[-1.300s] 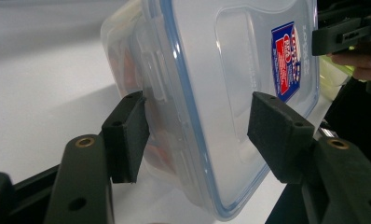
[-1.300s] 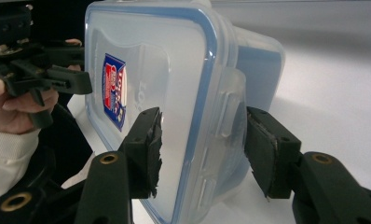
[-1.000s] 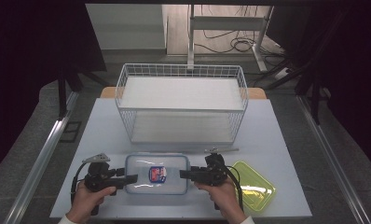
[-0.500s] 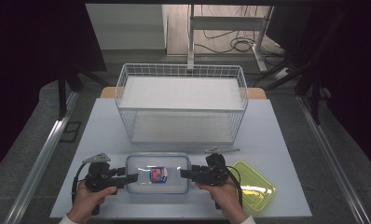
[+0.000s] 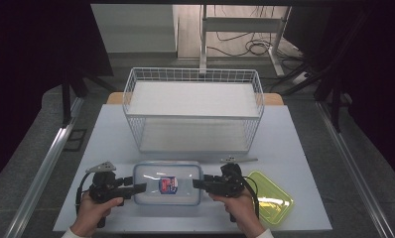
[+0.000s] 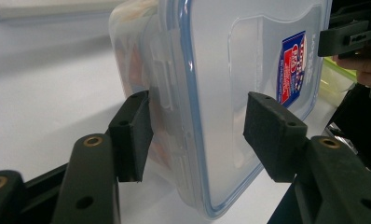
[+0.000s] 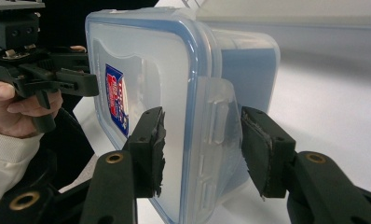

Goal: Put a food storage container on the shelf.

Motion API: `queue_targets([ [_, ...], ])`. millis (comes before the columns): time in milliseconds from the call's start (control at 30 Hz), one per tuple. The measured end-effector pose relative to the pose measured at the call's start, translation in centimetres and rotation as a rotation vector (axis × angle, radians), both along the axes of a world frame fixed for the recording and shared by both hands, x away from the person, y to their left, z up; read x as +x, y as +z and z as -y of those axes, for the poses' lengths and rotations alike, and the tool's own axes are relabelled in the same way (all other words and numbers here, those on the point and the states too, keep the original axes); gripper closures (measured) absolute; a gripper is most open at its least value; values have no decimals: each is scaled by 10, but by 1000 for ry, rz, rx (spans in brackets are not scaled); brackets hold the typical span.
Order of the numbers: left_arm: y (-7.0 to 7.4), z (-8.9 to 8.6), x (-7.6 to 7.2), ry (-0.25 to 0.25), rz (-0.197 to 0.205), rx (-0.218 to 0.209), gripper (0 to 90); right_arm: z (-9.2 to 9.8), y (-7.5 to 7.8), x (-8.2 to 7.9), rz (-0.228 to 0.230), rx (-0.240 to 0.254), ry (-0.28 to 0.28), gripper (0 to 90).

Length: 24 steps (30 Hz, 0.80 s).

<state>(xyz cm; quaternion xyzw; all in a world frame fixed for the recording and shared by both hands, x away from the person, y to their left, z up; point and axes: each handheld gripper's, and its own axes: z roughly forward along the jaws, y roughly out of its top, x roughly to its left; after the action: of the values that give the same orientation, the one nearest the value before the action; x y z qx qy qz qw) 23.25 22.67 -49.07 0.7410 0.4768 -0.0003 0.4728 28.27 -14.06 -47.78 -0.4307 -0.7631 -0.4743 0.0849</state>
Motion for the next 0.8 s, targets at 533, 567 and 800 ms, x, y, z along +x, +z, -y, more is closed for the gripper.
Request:
queue_targets([
  [533,39,9,8,-20,84,-3,435,10,42,0,98,-3,-8,519],
  [567,42,10,9,-22,88,-3,435,12,49,1,110,-5,-11,518],
  [800,67,14,21,-27,125,-11,435,15,71,6,148,-5,-22,519],
])
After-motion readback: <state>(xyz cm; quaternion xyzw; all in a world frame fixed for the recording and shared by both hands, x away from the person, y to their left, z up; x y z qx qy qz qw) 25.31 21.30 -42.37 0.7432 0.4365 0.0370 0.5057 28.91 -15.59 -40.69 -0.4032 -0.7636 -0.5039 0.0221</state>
